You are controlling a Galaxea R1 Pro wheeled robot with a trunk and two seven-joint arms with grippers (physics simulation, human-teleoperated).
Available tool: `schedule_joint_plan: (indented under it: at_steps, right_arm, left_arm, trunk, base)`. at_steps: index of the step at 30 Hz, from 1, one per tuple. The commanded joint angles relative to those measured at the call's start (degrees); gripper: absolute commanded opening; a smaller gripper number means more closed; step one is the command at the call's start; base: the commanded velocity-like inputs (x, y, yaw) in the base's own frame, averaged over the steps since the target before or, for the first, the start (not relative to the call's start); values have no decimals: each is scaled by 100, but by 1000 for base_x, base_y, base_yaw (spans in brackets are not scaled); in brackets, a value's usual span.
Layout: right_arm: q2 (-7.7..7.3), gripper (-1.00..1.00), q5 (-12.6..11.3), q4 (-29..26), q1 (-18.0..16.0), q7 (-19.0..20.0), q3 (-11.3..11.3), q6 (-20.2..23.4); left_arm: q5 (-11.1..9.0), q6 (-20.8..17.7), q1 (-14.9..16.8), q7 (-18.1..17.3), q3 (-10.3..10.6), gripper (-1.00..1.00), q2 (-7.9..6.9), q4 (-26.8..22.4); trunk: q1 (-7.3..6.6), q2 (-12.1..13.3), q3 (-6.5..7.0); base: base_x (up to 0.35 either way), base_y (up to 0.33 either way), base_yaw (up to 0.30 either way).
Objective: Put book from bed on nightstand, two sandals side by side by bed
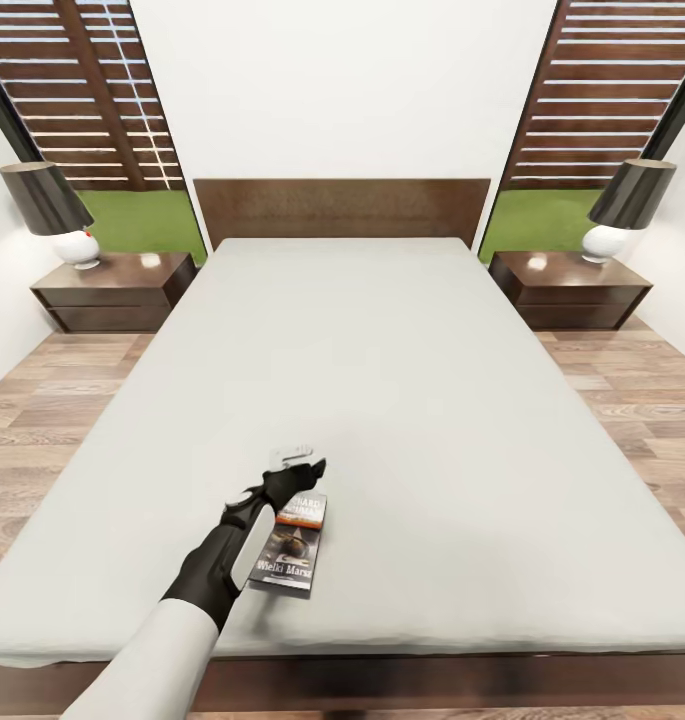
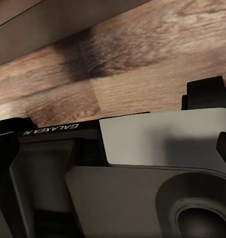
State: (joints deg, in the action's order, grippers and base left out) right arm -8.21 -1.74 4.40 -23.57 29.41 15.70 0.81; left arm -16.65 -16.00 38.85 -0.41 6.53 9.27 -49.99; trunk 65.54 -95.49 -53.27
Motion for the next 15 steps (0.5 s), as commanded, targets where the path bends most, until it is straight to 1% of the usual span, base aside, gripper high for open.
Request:
schedule_joint_plan:
  at_steps: [1,3,9,15]
  right_arm:
    - [-4,100,-19,17,-7,21,30,10]
    - [-5,100,-19,17,-7,21,30,11]
    - [-5,100,-19,17,-7,21,30,12]
    - [-1,100,-19,17,-7,21,30,9]
  left_arm:
    - [-38,69,-1,-1,-3,100,-4,-5]
    - [-39,180,-3,8,-3,100,-9,1]
    - [-40,252,-5,14,-3,100,-8,14]
    - [-48,255,-3,21,-3,100,-4,15]
  trunk:
    - [0,-2,-4]
    - [0,-2,-4]
    - [0,-2,-4]
    - [131,-243,-112]
  base:
    - [0,0,0]
    - [0,0,0]
    - [0,0,0]
    - [0,0,0]
